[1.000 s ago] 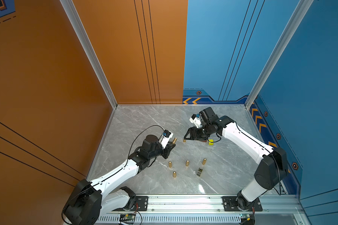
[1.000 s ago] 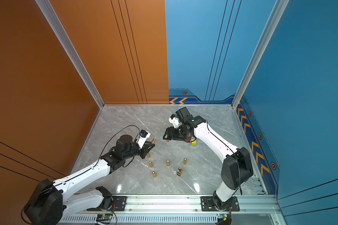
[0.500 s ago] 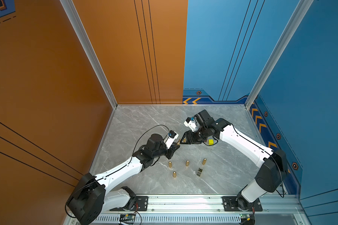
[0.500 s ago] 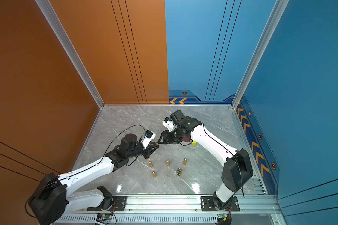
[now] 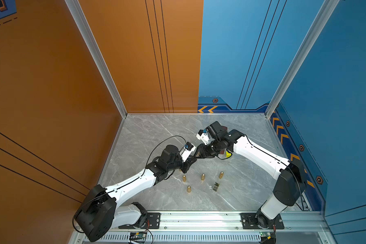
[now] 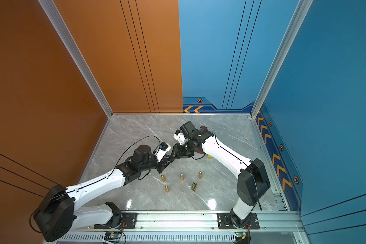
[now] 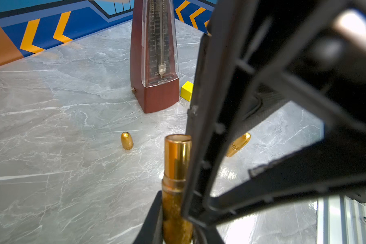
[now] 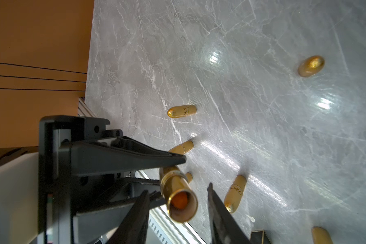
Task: Open the lipstick cap
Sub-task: Place the lipstick at the center of the board.
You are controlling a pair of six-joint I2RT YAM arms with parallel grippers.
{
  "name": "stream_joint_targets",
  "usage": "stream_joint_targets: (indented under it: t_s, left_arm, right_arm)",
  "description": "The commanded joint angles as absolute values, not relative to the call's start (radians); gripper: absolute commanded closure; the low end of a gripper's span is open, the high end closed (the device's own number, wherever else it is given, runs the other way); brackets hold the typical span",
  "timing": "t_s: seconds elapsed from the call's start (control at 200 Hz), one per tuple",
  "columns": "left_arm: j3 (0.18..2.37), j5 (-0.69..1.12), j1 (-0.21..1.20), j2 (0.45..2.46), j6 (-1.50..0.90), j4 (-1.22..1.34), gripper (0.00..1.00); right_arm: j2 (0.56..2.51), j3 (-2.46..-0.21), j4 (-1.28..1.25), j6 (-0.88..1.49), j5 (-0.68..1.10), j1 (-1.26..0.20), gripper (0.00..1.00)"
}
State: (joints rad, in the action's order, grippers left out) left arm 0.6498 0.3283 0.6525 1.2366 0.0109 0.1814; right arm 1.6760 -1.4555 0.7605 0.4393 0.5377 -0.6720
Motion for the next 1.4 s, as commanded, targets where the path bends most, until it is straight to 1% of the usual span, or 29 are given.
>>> stream_joint_targets:
  t_s: [0.0, 0.2, 0.305, 0.405, 0.49, 0.611, 0.776, 0.886, 0.981, 1.051, 1.056, 1.096, 1.196, 1.326, 1.346, 1.396]
  left_arm:
    - [0.690, 0.384, 0.665, 1.239, 0.030, 0.202, 1.00]
    - [0.693, 0.365, 0.666, 1.238, 0.035, 0.202, 1.00]
    - [0.699, 0.353, 0.668, 1.241, 0.037, 0.202, 1.00]
    - [0.701, 0.331, 0.669, 1.242, 0.037, 0.202, 1.00]
    - [0.701, 0.331, 0.668, 1.243, 0.036, 0.202, 1.00]
    - [0.701, 0.330, 0.670, 1.244, 0.037, 0.202, 1.00]
    - [0.697, 0.305, 0.670, 1.241, 0.035, 0.202, 1.00]
    - [0.692, 0.288, 0.669, 1.235, 0.032, 0.202, 1.00]
    - [0.688, 0.262, 0.666, 1.233, 0.023, 0.202, 0.80]
    - [0.676, 0.240, 0.660, 1.228, 0.011, 0.201, 0.60]
    - [0.676, 0.237, 0.659, 1.228, 0.009, 0.200, 0.57]
    - [0.665, 0.211, 0.652, 1.219, -0.009, 0.202, 0.48]
    - [0.630, 0.188, 0.621, 1.195, -0.040, 0.197, 0.37]
    - [0.588, 0.130, 0.575, 1.143, -0.104, 0.188, 0.27]
    - [0.582, 0.125, 0.568, 1.136, -0.114, 0.185, 0.25]
    - [0.568, 0.119, 0.548, 1.121, -0.135, 0.176, 0.21]
  right_arm:
    - [1.705, -1.479, 0.726, 0.454, 0.526, -0.686, 0.55]
    - [1.713, -1.465, 0.707, 0.464, 0.571, -0.684, 0.63]
    - [1.709, -1.453, 0.699, 0.471, 0.584, -0.683, 0.70]
    - [1.707, -1.445, 0.698, 0.472, 0.587, -0.681, 0.71]
    - [1.706, -1.441, 0.695, 0.471, 0.584, -0.680, 0.76]
    - [1.702, -1.445, 0.684, 0.472, 0.575, -0.678, 0.80]
    - [1.695, -1.451, 0.677, 0.472, 0.559, -0.678, 0.82]
    - [1.684, -1.453, 0.678, 0.471, 0.513, -0.678, 0.82]
    - [1.679, -1.463, 0.680, 0.469, 0.462, -0.678, 0.82]
    - [1.676, -1.469, 0.684, 0.467, 0.394, -0.678, 0.82]
    - [1.676, -1.469, 0.685, 0.466, 0.389, -0.678, 0.82]
    - [1.678, -1.475, 0.688, 0.457, 0.346, -0.681, 0.82]
    - [1.703, -1.486, 0.693, 0.440, 0.248, -0.682, 0.82]
    - [1.754, -1.510, 0.693, 0.411, 0.113, -0.695, 0.82]
    - [1.762, -1.513, 0.690, 0.402, 0.085, -0.728, 0.82]
    - [1.783, -1.521, 0.683, 0.392, 0.024, -0.748, 0.82]
